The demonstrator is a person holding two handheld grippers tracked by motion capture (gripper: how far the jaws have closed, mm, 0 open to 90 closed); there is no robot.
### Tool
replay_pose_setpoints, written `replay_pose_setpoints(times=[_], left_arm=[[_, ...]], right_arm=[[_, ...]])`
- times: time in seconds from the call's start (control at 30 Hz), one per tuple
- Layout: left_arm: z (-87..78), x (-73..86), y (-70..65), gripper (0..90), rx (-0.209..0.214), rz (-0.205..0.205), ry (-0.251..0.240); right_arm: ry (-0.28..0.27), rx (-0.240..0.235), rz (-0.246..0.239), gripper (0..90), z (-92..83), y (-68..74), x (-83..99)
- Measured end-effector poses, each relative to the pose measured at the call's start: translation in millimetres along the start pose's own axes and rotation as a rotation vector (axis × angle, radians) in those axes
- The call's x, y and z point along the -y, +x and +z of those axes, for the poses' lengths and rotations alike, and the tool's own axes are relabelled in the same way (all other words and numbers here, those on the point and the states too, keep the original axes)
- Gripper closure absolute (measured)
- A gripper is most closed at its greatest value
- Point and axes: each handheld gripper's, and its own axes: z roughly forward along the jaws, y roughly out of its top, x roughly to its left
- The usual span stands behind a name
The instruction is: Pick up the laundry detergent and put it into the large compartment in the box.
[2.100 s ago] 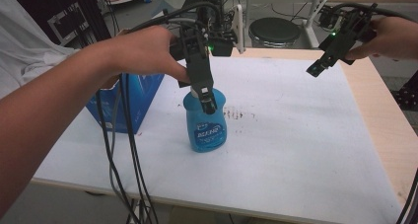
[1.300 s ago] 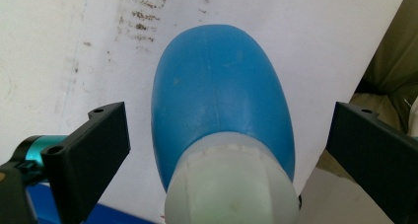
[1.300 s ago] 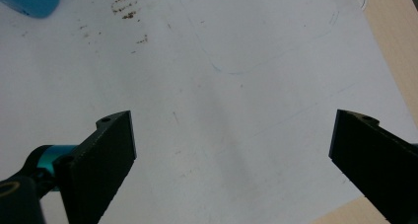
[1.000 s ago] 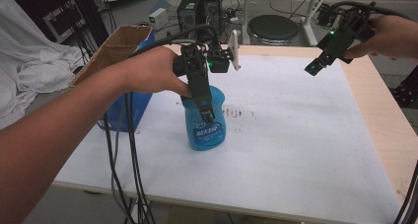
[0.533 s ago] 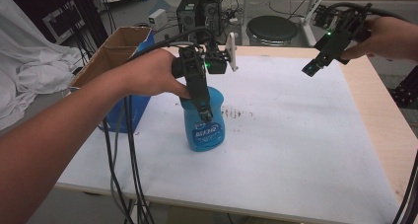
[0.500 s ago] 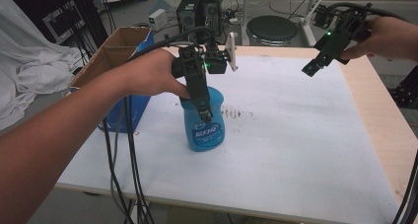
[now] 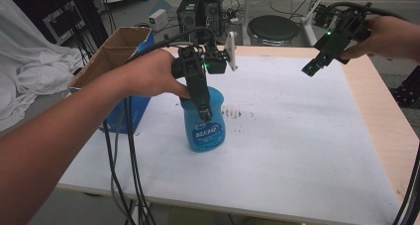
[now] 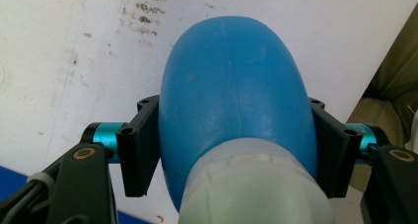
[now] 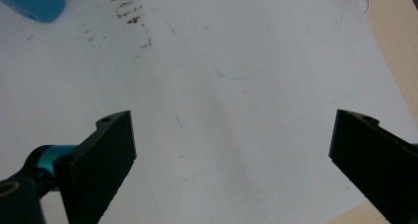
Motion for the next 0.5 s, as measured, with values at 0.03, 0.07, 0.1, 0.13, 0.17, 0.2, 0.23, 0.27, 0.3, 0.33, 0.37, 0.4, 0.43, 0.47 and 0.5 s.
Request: replay_pose_setpoints(times=[0.03, 0.07, 0.1, 0.13, 0.17, 0.2, 0.23, 0.27, 0.3, 0.33, 0.37, 0.4, 0.43, 0.47, 0.5], left_arm=[[0.0, 0.0, 0.0, 33.1, -0.003, 0.0, 0.002], [0.1, 0.0, -0.1, 33.3, -0.004, 0.001, 0.003], [0.1, 0.0, -0.1, 33.7, -0.004, 0.001, 0.003], [0.0, 0.0, -0.4, 33.7, -0.004, 0.005, 0.001], [0.0, 0.0, -0.5, 35.0, -0.004, 0.005, 0.003], [0.0, 0.0, -0.4, 35.4, -0.003, 0.006, 0.003], [-0.1, 0.0, -0.6, 35.8, -0.002, 0.006, 0.002], [-0.1, 0.0, -0.5, 36.1, -0.002, 0.006, 0.003], [-0.1, 0.0, -0.5, 36.1, -0.002, 0.006, 0.002], [-0.1, 0.0, -0.5, 36.2, -0.001, 0.005, 0.001], [-0.1, 0.1, -0.5, 36.2, -0.001, 0.005, 0.0], [-0.1, 0.3, -0.6, 36.3, 0.0, 0.004, -0.001], [-0.1, 0.3, -0.6, 36.5, 0.0, 0.004, -0.001], [-0.8, 0.5, -0.5, 36.7, -0.002, -0.004, -0.004], [-0.8, 0.5, -0.5, 36.9, -0.002, -0.004, -0.004]], right_arm=[[-0.001, 0.0, 0.0, 2.9, 0.0, -0.1, 0.0], [-0.003, 0.0, -0.003, 2.9, 0.1, -0.4, 0.0], [-0.003, 0.0, -0.003, 2.9, 0.1, -0.4, 0.0], [0.001, -0.001, 0.001, 2.9, 0.1, -0.1, 0.0], [0.002, -0.002, 0.0, 2.9, 0.2, 0.2, -0.3], [0.003, -0.002, -0.001, 2.9, 0.3, 0.2, -0.3], [0.003, -0.002, 0.0, 2.9, 0.4, 0.3, -0.4], [0.001, -0.003, -0.006, 2.9, 0.7, 0.0, -0.5], [0.0, -0.004, -0.008, 2.9, 0.8, 0.1, -0.6], [0.001, -0.004, -0.006, 2.9, 0.8, 0.4, -0.7], [0.002, -0.004, -0.007, 2.9, 0.8, 0.4, -0.9], [0.002, -0.003, -0.007, 2.9, 0.8, 0.5, -1.0], [0.002, -0.003, -0.007, 2.9, 0.8, 0.5, -1.0], [0.003, -0.003, -0.006, 2.9, 0.9, 0.6, -1.1], [0.003, -0.003, -0.006, 2.9, 0.9, 0.6, -1.1]])
